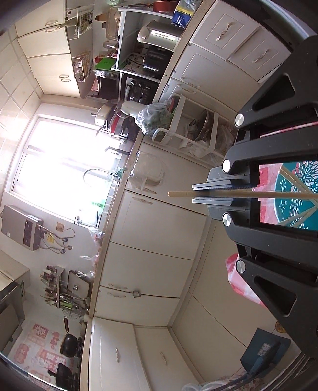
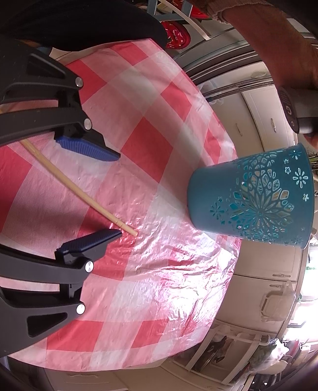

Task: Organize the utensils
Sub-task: 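Lift the chopstick with the left gripper over the teal basket and release, then lower the right gripper onto the last chopstick and close on it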

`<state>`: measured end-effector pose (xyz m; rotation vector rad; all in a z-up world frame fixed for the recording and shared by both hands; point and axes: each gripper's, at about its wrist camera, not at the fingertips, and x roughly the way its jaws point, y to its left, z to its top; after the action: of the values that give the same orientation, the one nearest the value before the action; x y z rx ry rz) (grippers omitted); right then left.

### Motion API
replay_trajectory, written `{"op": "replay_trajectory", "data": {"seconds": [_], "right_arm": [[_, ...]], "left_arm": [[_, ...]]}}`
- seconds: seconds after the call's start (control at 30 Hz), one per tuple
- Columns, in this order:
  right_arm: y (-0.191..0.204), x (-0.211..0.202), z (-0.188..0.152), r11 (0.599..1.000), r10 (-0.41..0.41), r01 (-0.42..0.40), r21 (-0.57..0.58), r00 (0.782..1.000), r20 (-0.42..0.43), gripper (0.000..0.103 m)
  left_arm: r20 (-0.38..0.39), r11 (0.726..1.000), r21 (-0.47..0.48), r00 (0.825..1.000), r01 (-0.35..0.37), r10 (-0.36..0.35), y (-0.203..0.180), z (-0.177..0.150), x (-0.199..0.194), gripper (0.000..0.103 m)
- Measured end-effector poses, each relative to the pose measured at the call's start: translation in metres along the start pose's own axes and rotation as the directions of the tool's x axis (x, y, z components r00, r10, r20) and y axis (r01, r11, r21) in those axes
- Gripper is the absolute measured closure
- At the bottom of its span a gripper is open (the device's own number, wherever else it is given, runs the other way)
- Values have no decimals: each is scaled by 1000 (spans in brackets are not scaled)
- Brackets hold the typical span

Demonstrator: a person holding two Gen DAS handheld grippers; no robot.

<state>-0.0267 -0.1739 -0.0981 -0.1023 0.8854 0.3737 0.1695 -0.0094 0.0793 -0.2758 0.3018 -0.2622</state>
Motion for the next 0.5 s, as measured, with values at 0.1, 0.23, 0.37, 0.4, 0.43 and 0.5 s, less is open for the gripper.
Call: {"op": "replay_trajectory", "data": {"seconds": [0.1, 0.23, 0.37, 0.4, 0.43, 0.5], "right_arm": [[0, 0, 0, 1000, 0, 0, 0, 1000, 0, 46], [1, 0, 0, 1000, -1, 1, 0, 1000, 0, 46], [1, 1, 0, 1000, -1, 1, -4, 1000, -2, 45], [2, 1, 0, 1000, -1, 1, -5, 1000, -2, 45], [2, 1, 0, 1000, 0, 0, -5, 1000, -2, 45], [2, 1, 0, 1000, 2, -2, -4, 1000, -2, 44]], "left_arm": [[-12, 1000, 3, 1000, -7, 7, 4, -10, 2, 98], [-48, 1000, 28, 999, -8, 10, 5, -24, 3, 98], [-107, 998, 64, 994, -6, 13, 4, -38, 2, 98], [-121, 997, 70, 993, -7, 15, 3, -41, 1, 97], [-137, 997, 76, 990, -7, 17, 4, -45, -1, 97], [-155, 996, 86, 988, -14, 27, 5, -50, -8, 87]]}}
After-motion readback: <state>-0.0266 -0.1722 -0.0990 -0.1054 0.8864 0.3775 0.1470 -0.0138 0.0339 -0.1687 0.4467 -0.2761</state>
